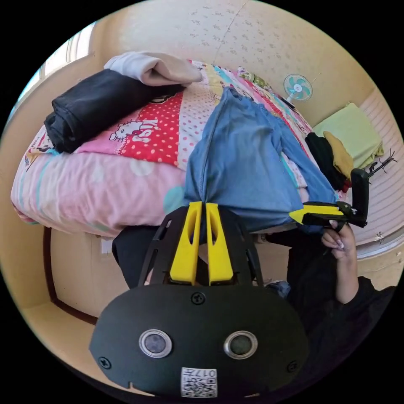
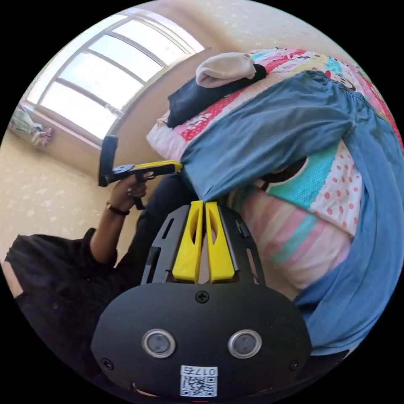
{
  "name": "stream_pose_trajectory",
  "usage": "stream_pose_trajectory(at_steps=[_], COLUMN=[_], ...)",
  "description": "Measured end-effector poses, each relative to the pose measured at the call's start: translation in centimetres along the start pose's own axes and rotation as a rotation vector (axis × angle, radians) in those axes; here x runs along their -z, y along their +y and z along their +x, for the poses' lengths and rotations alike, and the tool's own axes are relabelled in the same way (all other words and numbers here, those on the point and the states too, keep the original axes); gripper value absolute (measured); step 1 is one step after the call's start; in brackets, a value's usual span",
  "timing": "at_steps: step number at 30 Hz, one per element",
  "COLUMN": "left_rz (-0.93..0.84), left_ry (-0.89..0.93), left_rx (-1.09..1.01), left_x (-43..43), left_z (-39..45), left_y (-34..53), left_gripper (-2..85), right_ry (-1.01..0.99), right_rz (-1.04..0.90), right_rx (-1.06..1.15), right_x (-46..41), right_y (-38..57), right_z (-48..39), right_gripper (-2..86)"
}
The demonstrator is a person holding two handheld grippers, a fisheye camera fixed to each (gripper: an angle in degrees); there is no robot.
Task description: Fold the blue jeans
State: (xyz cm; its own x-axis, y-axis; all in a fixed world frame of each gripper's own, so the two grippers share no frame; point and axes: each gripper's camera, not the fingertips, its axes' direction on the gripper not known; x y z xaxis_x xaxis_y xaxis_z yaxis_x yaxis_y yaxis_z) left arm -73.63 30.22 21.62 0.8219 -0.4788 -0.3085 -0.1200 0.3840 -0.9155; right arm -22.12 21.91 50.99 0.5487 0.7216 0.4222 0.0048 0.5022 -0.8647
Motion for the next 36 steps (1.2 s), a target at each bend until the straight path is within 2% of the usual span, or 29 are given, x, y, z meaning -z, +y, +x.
stream_pose_trajectory(at_steps=[2,4,6,8,9,11,13,14,15,16,18,20,21,22,23,24,26,30,33,36], left_rz=[0.071,0.066,0.057,0.155,0.182,0.222,0.160,0.084,0.036,-0.061,-0.144,-0.104,-0.090,-0.067,-0.052,-0.049,-0.063,-0.056,0.014,0.022], left_ry=[0.088,0.037,0.006,0.105,0.150,0.319,0.425,0.473,0.491,0.513,0.518,0.528,0.539,0.562,0.583,0.594,0.625,0.582,0.396,0.135], left_rx=[0.019,0.155,0.228,0.284,0.269,0.154,0.037,-0.034,-0.068,-0.141,-0.252,-0.371,-0.391,-0.412,-0.416,-0.415,-0.406,-0.437,-0.579,-0.855], left_x=[2.8,3.5,4.1,5.6,5.9,5.4,3.0,0.8,-0.5,-2.7,-4.6,-4.4,-4.3,-4.5,-4.9,-5.3,-7.0,-9.3,-11.3,-15.2], left_z=[-1.9,-4.7,-7.0,-8.8,-8.8,-6.5,-3.1,-0.4,1.1,4.1,8.1,11.6,12.2,13.0,13.6,13.8,14.8,16.8,20.5,27.1], left_y=[3.1,5.4,7.5,10.5,11.0,11.5,10.8,10.2,9.9,9.6,9.7,10.9,11.2,11.8,12.4,12.7,14.1,16.7,18.1,19.5], left_gripper=[1.1,1.5,3.5,5.1,5.2,5.3,5.6,6.2,6.4,6.6,6.8,7.0,7.1,8.0,9.4,10.2,12.8,13.6,13.8,13.4], right_ry=[0.034,0.057,0.148,0.283,0.399,0.588,0.674,0.605,0.434,0.332,0.064,0.025,0.095,0.151,0.288,0.395,0.420,0.247,0.155,0.035], right_rz=[-0.058,-0.135,-0.013,0.163,0.252,0.296,0.231,0.136,0.069,0.084,0.425,0.687,0.813,0.862,0.912,0.887,0.751,0.644,0.590,0.625], right_rx=[0.015,-0.025,-0.150,-0.275,-0.367,-0.493,-0.561,-0.554,-0.529,-0.512,-0.284,-0.137,-0.140,-0.167,-0.249,-0.373,-0.533,-0.591,-0.681,-0.704], right_x=[1.7,3.0,7.8,12.5,15.1,17.6,17.8,17.3,17.4,18.3,26.5,33.6,37.5,39.1,41.4,42.7,43.2,38.9,35.2,34.3], right_y=[1.9,3.7,7.0,9.9,11.5,12.6,12.1,11.2,10.1,9.7,8.8,9.6,10.4,10.8,11.4,11.6,11.6,14.0,16.1,18.5], right_z=[-1.1,-0.6,0.6,1.2,1.7,3.2,6.2,8.8,10.7,10.9,6.4,2.8,1.9,1.9,2.6,4.3,7.7,11.1,12.4,13.0], right_gripper=[3.0,4.2,7.4,8.8,10.2,11.9,12.3,10.1,5.9,5.1,3.2,3.1,3.3,3.4,4.1,4.9,10.7,14.7,14.8,14.1])
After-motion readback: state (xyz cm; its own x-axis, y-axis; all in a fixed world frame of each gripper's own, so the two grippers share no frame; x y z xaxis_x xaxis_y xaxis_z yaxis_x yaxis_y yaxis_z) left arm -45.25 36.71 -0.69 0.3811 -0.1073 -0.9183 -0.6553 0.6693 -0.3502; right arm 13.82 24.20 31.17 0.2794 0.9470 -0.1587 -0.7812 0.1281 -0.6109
